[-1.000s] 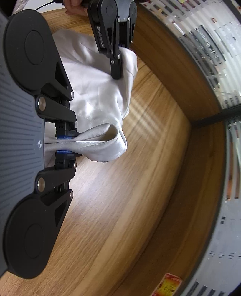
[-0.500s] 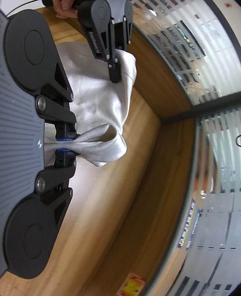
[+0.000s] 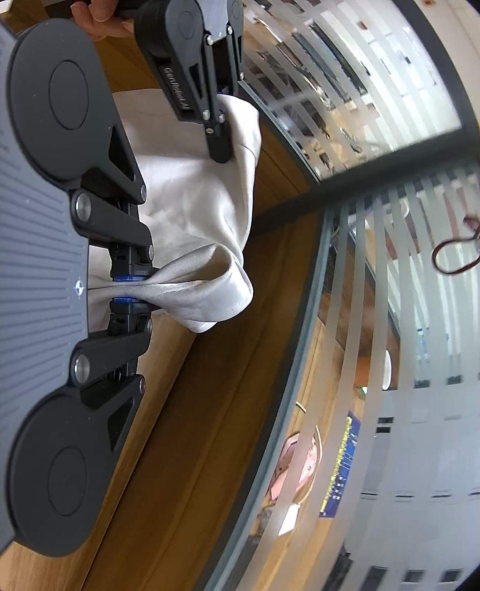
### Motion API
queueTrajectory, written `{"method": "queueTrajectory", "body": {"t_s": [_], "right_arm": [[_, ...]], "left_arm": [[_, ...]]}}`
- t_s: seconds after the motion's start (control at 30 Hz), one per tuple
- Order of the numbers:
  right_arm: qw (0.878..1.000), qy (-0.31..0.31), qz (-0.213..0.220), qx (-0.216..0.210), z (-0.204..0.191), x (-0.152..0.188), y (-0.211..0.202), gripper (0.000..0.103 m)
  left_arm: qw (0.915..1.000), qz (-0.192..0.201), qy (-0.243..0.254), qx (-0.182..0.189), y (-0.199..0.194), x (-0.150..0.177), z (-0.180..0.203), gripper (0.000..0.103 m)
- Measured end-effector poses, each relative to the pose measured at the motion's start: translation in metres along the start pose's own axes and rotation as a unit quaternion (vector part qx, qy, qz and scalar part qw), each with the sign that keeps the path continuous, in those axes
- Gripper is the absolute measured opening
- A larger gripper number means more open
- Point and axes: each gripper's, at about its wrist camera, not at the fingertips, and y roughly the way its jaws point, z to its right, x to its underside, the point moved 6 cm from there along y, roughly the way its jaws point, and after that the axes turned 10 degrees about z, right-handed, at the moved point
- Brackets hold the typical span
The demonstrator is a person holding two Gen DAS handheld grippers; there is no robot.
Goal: Fold clothes
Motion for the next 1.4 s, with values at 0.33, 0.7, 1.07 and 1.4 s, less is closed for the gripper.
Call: {"method": "queueTrajectory", "body": {"t_s": [0.33,0.7,1.07,1.4], "right_arm": [[0.999,-0.010,-0.020,0.037,0.012,0.000,0.020,0.069],[0.997,-0.023,-0.031,0.062,0.020,0.007,0.017,0.075],[0.996,-0.004,-0.050,0.074,0.024,0.038,-0.007,0.075],[0.997,0.005,-0.044,0.065,0.017,0.053,-0.061,0.076]], "left_arm": [[0.9989,-0.044,-0.008,-0.015,0.029,0.002,-0.010,0.046],[0.9985,-0.053,-0.014,0.009,0.011,0.008,-0.001,0.063],[0.9966,-0.077,-0.003,0.029,-0.012,0.028,0.023,0.064],[0.9958,-0.086,-0.009,0.029,-0.065,0.043,0.045,0.073]]}}
